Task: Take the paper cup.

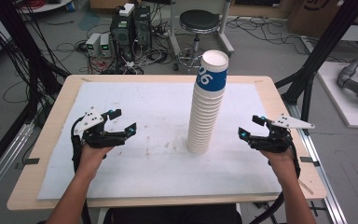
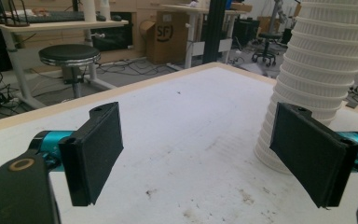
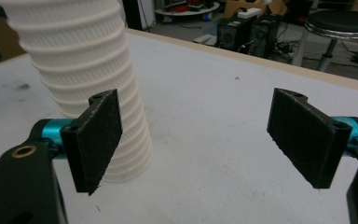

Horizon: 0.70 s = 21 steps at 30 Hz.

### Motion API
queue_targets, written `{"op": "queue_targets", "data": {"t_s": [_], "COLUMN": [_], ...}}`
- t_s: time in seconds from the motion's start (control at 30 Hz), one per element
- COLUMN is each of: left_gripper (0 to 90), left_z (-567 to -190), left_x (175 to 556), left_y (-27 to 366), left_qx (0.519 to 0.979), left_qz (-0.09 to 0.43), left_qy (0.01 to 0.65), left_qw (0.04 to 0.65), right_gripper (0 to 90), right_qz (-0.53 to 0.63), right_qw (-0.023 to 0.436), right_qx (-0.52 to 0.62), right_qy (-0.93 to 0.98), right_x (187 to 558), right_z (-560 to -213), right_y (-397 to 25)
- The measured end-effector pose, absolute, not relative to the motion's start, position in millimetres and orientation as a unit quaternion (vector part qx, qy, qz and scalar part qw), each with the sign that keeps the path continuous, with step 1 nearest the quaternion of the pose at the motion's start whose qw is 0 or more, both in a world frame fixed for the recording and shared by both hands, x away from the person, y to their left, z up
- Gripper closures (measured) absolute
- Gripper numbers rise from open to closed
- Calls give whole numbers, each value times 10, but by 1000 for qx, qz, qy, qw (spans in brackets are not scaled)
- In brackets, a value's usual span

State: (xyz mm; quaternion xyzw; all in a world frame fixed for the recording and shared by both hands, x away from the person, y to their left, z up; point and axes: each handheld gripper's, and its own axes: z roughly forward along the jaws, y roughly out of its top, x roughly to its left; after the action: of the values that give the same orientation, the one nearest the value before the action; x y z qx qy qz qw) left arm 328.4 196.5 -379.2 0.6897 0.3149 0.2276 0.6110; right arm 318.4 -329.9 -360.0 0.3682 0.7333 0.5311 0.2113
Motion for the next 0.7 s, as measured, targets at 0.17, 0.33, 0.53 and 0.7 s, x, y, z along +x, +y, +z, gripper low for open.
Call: {"op": "queue_targets", "data": {"t_s": [0.17,0.33,0.53,0.7], "left_gripper": [167,166,167,166], "left_z": [-3800,-3814,-3813,-3813], "left_x": [3294,3318,3314,3308], "left_y": [1970,1975,1970,1967], "left_qx": [690,691,690,691], "left_qz": [226,223,221,220], "left_qy": [317,321,321,320], "left_qw": [610,609,609,609], "right_gripper": [181,181,181,181], "right_qz": [558,580,578,578], "right_qw": [182,181,190,179], "right_qx": [333,269,225,209], "right_qy": [737,748,761,768], "right_x": [3189,3183,3295,3409], "right_z": [-3358,-3056,-2757,-2672], "right_y": [-3191,-2976,-2709,-2507]}}
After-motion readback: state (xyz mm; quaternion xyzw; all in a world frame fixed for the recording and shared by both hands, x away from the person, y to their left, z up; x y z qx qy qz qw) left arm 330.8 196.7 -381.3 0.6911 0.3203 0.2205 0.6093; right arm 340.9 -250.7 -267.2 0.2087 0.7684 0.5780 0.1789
